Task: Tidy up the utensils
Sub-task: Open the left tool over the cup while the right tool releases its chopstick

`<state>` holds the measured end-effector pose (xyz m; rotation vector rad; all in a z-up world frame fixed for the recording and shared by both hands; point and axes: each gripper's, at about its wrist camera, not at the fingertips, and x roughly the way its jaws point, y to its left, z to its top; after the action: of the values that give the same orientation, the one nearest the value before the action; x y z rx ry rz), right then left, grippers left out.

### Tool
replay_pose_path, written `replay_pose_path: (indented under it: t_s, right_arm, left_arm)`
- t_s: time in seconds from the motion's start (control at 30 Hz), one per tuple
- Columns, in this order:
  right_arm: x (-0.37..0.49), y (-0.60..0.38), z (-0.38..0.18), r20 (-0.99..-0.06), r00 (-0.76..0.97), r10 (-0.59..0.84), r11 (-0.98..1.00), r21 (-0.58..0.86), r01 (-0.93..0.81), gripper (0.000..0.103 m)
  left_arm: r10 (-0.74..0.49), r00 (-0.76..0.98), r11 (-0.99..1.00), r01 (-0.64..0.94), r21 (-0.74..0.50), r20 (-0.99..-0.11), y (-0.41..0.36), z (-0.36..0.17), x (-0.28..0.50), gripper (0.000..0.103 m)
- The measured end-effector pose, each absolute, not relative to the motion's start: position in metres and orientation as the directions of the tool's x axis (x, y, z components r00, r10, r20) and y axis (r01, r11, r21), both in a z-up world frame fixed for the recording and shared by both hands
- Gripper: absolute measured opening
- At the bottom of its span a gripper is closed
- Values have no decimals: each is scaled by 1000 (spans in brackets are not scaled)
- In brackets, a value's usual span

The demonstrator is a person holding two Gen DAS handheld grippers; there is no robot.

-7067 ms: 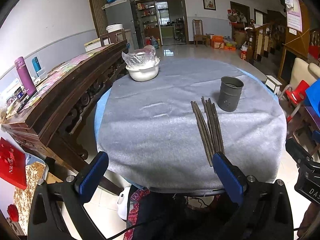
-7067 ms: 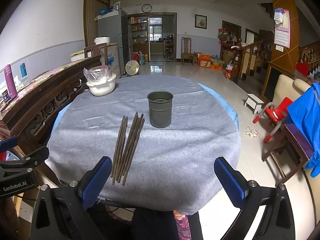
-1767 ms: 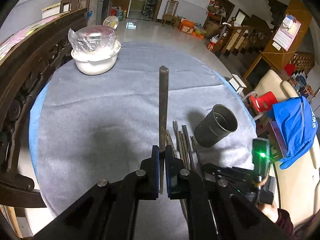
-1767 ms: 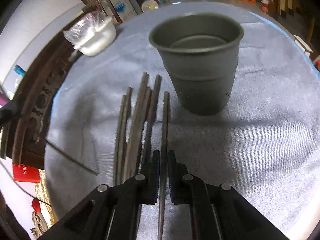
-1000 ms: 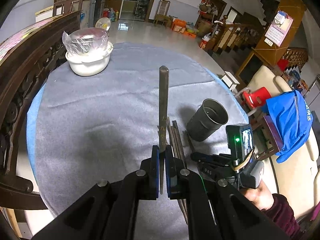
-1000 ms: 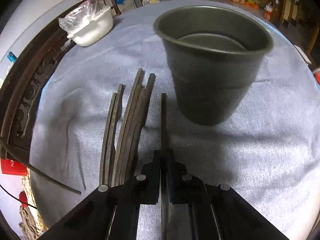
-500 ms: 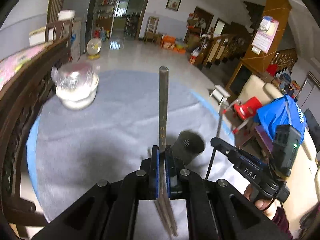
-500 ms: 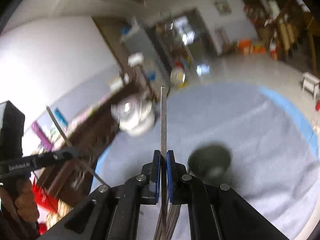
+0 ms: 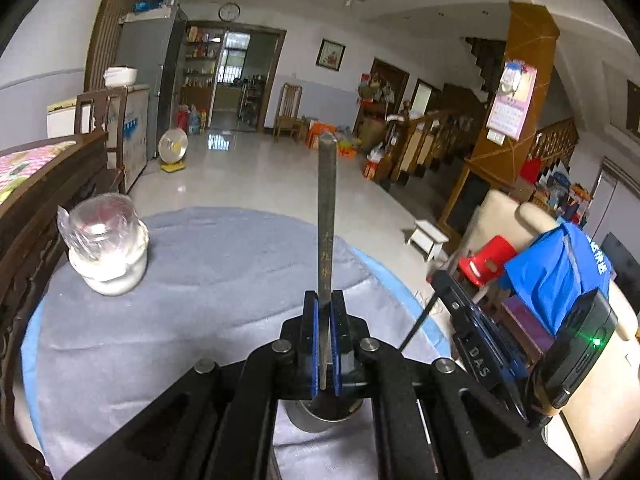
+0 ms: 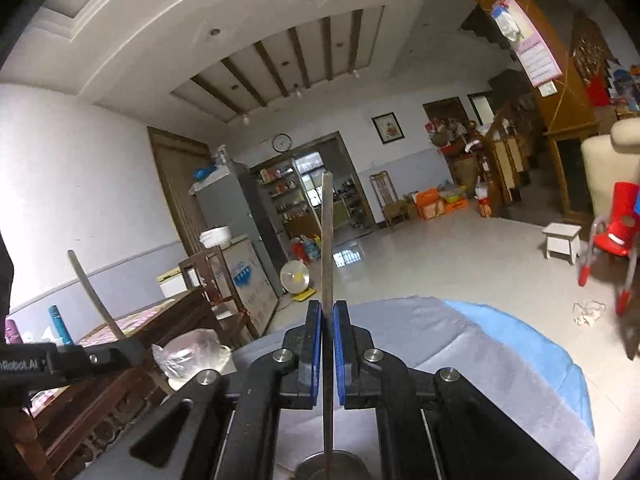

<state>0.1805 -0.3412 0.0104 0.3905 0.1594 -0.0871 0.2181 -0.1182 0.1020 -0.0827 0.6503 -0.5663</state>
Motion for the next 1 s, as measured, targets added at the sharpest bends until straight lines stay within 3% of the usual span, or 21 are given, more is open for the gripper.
replay_pose_path:
  t_s: [0.27,0.3,0.43,0.5,0.53,0.57,0.6,0.63,0.73,0.87,0.9,0.97,1.0]
  right_arm:
    - [207,-349,-23,-352,936,2,918,371,137,9]
    - [202,-352,-28,-369,929,22,910,393,135,9]
    - [177,-370,-40,-425,898,116,849,511,132,13]
    - [166,-376,-43,-427,894,135,828,544,135,21]
    - [161,-379,-46,-426,892,150,817,562,131,34]
    - [152,-380,-47,-420,893,164,807,577,123,63]
    - [150,-374,-45,-414,896,161,805,580,123,77]
    - [138,-372,-44,-393,908,143,808,576,122,84]
    - [114,-363,-41,-373,918,137,826,555,102,84]
    - [100,-342,-49,-422,889,176,843,531,85,80]
    - [99,-337,-52,-432,883,182,849,522,81,75]
    - [100,-323,-64,-474,851,227,855,516,60,51]
    - [102,-316,-72,-499,829,251,854,517,52,46]
  left_arm:
    - [-458,516,865,445,-230,-724,-137,52,233,7]
    - [-450,504,869,439,-230,-737,-134,49,233,11]
    - [-451,482,874,409,-262,-752,-111,45,225,53]
    - [-450,494,876,407,-260,-744,-95,48,215,54]
    - [-448,491,877,404,-260,-747,-86,47,210,55]
    - [-446,489,879,398,-263,-750,-80,45,203,55]
    - [-444,487,881,389,-268,-753,-71,42,199,55]
    - [-438,484,885,379,-270,-758,-62,37,196,55]
    - [-391,477,909,333,-250,-787,-42,19,190,55]
    - [-345,431,931,266,-249,-833,-19,-10,180,55]
    - [-339,418,935,250,-252,-843,-15,-17,177,55]
    - [-329,405,940,229,-254,-853,-10,-29,172,55]
    - [-324,399,942,221,-252,-858,-8,-34,168,55]
